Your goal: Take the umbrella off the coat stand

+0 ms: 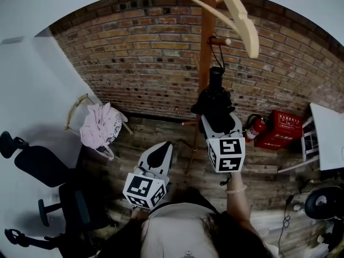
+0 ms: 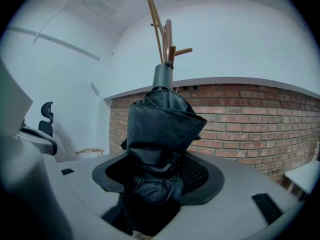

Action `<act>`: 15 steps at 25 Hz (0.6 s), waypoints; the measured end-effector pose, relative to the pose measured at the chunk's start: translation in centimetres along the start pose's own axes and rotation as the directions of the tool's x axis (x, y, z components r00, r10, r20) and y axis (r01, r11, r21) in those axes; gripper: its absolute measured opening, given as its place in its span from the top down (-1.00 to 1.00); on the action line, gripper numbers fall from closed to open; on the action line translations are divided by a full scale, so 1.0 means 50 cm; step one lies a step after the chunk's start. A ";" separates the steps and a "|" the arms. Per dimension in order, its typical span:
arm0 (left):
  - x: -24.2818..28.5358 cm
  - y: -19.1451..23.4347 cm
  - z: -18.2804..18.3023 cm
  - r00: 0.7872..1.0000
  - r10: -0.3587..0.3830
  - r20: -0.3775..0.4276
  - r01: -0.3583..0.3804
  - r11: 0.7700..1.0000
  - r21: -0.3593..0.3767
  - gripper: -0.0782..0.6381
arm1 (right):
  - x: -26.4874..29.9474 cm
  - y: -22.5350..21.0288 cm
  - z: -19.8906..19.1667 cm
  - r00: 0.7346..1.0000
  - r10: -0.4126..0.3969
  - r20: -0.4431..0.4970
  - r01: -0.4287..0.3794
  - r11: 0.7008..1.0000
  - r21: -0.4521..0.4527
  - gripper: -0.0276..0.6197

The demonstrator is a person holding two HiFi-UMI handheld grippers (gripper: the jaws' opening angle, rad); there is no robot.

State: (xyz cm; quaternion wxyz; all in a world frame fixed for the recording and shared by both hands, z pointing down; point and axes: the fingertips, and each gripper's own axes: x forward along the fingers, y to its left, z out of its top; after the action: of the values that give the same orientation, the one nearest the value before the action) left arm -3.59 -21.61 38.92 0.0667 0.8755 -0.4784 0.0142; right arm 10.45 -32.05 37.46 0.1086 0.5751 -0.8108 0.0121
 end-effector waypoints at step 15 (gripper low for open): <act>-0.028 -0.025 0.011 0.999 -0.042 0.023 0.042 0.999 0.003 0.75 | -0.057 0.000 0.033 0.998 -0.034 0.048 0.034 0.999 0.004 0.00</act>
State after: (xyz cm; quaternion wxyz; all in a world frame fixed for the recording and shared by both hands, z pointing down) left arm -3.31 -19.85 38.11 0.0602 0.8856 -0.4605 0.0035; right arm 11.09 -29.64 35.33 0.0885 0.5891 -0.8032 -0.0021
